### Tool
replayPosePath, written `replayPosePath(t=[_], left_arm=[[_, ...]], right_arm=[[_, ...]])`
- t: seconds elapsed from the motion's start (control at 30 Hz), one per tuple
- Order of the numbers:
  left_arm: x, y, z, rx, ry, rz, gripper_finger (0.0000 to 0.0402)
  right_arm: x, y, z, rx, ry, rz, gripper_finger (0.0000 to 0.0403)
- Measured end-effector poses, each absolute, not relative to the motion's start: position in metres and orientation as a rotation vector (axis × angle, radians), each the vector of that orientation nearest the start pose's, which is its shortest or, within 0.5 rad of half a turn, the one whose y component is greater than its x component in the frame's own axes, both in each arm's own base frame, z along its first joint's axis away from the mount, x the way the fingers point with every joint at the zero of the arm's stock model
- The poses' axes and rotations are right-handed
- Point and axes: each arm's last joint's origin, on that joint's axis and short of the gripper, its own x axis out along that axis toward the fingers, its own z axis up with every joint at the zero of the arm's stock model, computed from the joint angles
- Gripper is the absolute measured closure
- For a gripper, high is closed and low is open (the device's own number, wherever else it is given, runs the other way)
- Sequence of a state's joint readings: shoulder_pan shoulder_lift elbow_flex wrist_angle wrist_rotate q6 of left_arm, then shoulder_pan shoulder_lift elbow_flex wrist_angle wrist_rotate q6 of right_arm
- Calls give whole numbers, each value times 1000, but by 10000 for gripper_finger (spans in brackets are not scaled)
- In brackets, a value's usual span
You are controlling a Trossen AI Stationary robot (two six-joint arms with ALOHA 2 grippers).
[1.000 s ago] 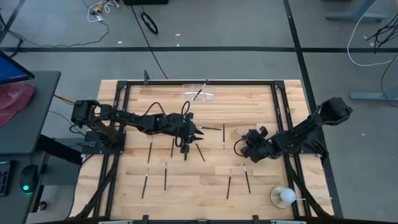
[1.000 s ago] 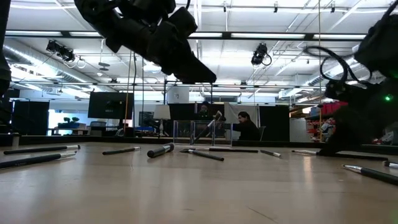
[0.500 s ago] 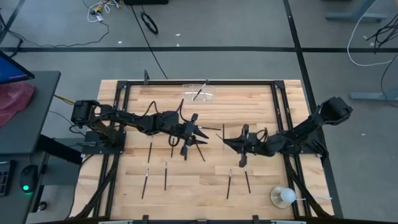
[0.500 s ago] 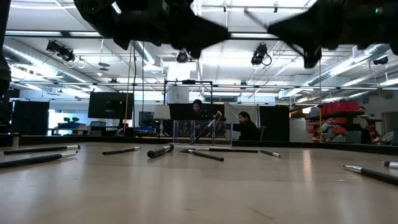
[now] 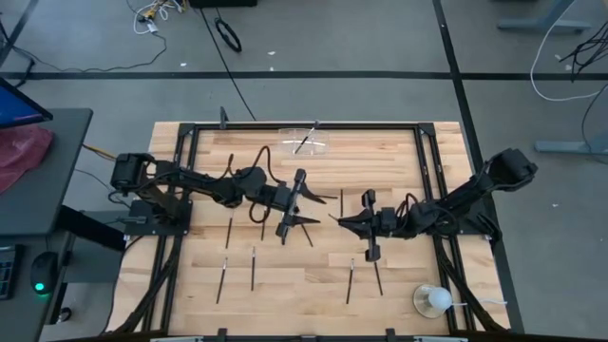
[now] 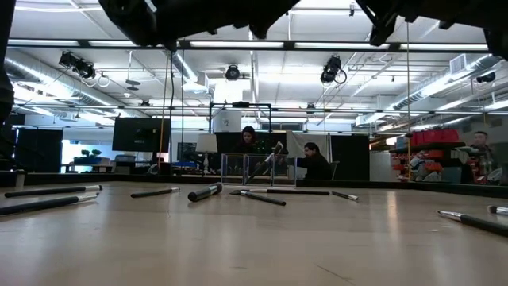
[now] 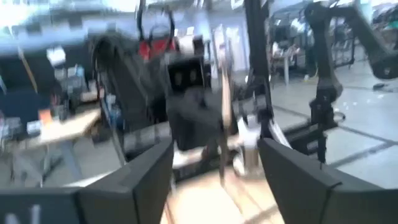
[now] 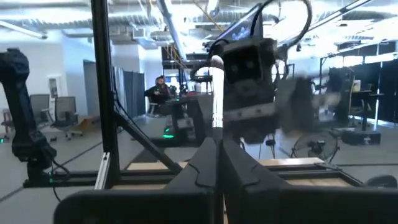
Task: Put items in baskets/containers
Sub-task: Put the black eyeshadow brush into the transparent organizer
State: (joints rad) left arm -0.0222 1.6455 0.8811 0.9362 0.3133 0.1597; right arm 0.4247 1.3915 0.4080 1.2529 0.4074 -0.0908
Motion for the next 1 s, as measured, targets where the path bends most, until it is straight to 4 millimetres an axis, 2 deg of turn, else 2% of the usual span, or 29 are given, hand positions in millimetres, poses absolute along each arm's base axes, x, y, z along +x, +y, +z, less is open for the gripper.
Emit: replayPosePath(t=[0.13, 0.33, 0.47, 0.7, 0.73, 0.87, 1.0], left_arm=[[364, -27, 255, 208, -210, -368, 144], [369, -34, 259, 234, -246, -377, 189], [368, -32, 261, 223, -266, -371, 242], [369, -30, 261, 223, -256, -354, 374], [369, -31, 260, 222, -253, -355, 384], [367, -26, 261, 209, -185, -324, 382], [354, -10, 272, 247, -28, -111, 387]], right_arm=[[239, 91, 219, 9, -238, 17, 399], [241, 89, 218, 3, -231, 12, 399], [241, 89, 217, 2, -222, 13, 398], [242, 90, 216, -1, -210, 13, 396], [242, 90, 215, 5, -206, 16, 393], [241, 89, 213, 25, -161, -16, 370], [235, 86, 213, 45, -86, -161, 334]])
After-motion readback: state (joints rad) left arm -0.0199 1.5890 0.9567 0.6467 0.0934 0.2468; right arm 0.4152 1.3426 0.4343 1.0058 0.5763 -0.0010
